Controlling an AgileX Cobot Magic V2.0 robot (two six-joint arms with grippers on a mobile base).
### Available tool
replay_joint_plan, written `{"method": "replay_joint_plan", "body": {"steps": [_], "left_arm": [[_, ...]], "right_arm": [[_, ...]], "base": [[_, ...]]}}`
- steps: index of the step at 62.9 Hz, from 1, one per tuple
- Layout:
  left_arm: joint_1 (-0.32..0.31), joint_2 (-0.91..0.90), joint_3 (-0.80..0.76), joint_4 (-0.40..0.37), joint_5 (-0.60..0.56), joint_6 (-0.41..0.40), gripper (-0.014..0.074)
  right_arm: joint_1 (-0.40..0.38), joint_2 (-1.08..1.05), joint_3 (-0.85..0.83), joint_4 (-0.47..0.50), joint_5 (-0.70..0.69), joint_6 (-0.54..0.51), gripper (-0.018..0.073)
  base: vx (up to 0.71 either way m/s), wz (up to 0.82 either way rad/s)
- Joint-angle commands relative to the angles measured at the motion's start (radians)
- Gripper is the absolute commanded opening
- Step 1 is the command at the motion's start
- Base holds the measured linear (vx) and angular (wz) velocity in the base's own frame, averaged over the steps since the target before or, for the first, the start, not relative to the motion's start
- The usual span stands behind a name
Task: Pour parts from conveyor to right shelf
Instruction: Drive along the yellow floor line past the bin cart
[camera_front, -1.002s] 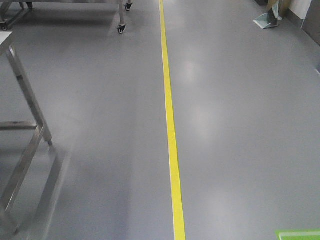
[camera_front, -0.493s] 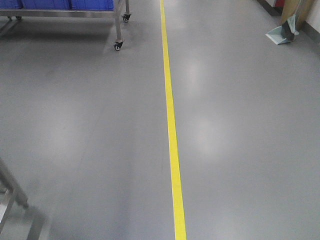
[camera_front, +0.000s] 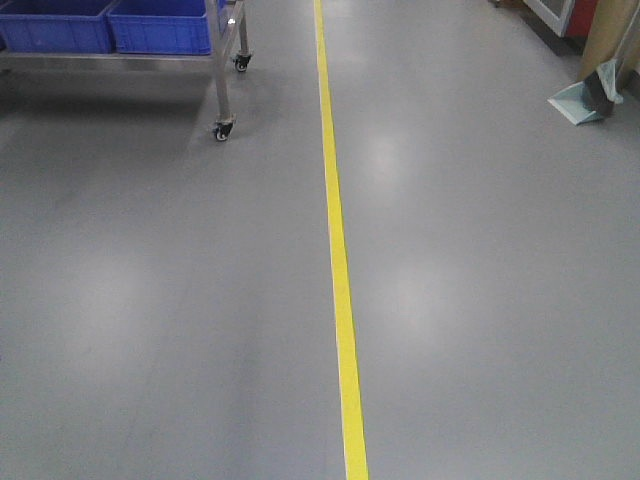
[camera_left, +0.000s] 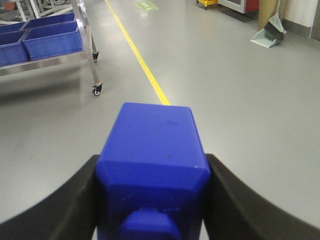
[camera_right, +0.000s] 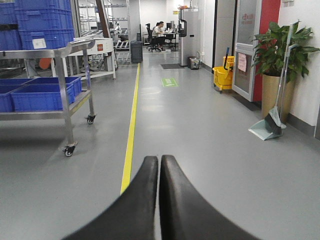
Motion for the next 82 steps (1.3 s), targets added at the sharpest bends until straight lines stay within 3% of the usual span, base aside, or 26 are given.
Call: {"method": "replay_joint_plan", "body": {"steps": [1, 82], "left_arm": [[-0.008, 0.008, -0.026, -0.008, -0.083, -0.011, -0.0006], [-0.008, 0.008, -0.026, -0.008, -0.083, -0.011, -0.0006]], "right_arm": [[-0.004, -0.018, 0.015, -0.006, -0.073, -0.008, -0.0009], [-0.004, -0.018, 0.015, -0.006, -0.073, -0.008, -0.0009]], "base": [[0.87, -0.04], [0.79, 0.05]]}}
